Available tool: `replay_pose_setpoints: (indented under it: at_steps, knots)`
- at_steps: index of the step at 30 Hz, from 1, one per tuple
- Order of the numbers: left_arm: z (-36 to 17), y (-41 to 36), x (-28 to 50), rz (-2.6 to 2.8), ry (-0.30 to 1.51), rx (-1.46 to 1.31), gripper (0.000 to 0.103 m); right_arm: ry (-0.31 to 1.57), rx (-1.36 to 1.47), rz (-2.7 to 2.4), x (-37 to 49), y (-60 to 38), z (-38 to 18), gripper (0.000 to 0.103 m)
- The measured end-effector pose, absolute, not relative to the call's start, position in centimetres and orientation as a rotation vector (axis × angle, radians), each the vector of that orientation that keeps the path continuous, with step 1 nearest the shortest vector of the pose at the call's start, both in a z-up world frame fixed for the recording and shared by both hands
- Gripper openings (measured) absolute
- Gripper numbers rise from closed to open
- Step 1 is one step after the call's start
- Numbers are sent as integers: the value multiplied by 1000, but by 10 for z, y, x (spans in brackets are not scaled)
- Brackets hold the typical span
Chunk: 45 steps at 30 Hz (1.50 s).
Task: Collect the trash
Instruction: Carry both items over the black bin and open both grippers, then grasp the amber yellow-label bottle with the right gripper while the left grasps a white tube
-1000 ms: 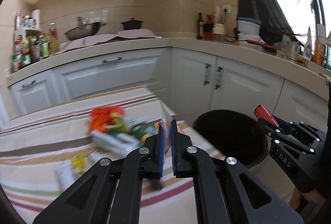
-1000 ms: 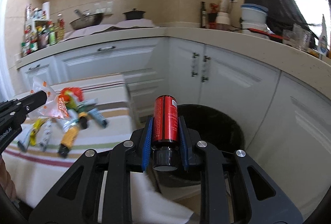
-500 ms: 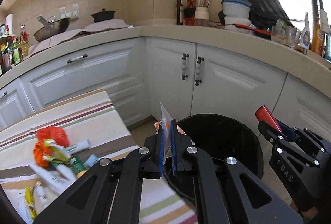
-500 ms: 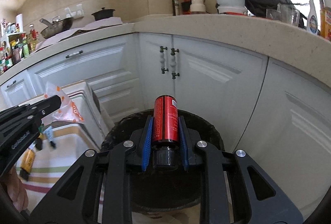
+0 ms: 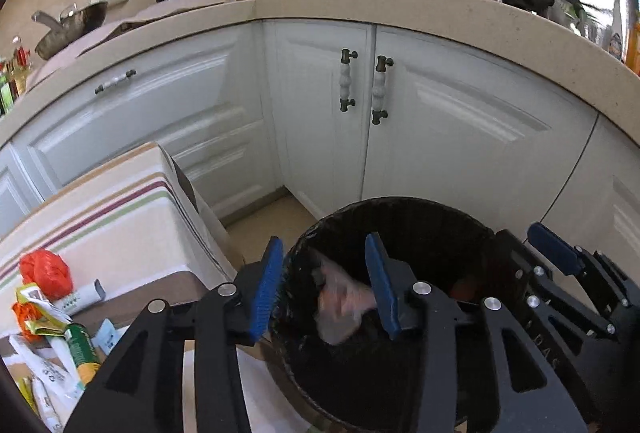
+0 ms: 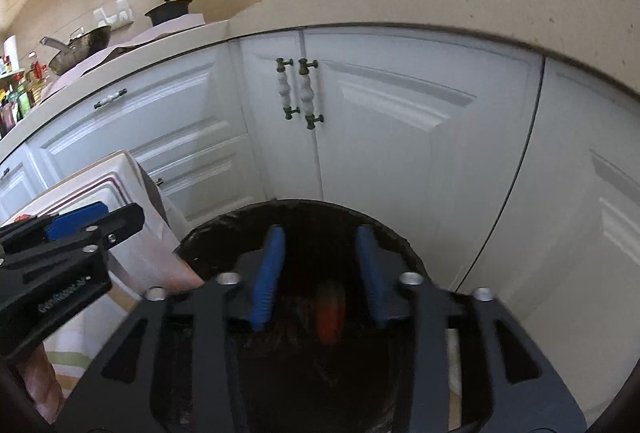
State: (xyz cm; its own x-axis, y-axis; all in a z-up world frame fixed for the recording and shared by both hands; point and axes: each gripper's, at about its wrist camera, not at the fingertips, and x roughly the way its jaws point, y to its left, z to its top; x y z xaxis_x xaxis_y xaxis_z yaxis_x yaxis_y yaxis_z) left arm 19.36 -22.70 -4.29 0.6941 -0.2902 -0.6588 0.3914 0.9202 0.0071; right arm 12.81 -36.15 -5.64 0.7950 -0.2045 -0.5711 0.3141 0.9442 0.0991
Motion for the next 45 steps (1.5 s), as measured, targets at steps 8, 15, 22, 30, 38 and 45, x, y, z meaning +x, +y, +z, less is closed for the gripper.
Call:
replay_pose_setpoints:
  at_steps: [8,15,22,30,38,45]
  knots:
    - [-34,-222,188,-352,671,154,50,582,195,-284,123,-356,-53,43]
    - [-13,-189,163,-305,632,146,55,574,197,-239,105,-329,-39,43]
    - [0,-121,129,-195,610,121,58,555,191,-142,84,-276,-24,43]
    - [4,-33,98,-8,600,66,60,559,145,-9,74,-204,-18,43]
    - [-6,35,76,139,616,32,63,609,95,107,73,-141,-27,43]
    - [-22,80,66,225,646,-3,64,657,38,171,72,-101,-37,43]
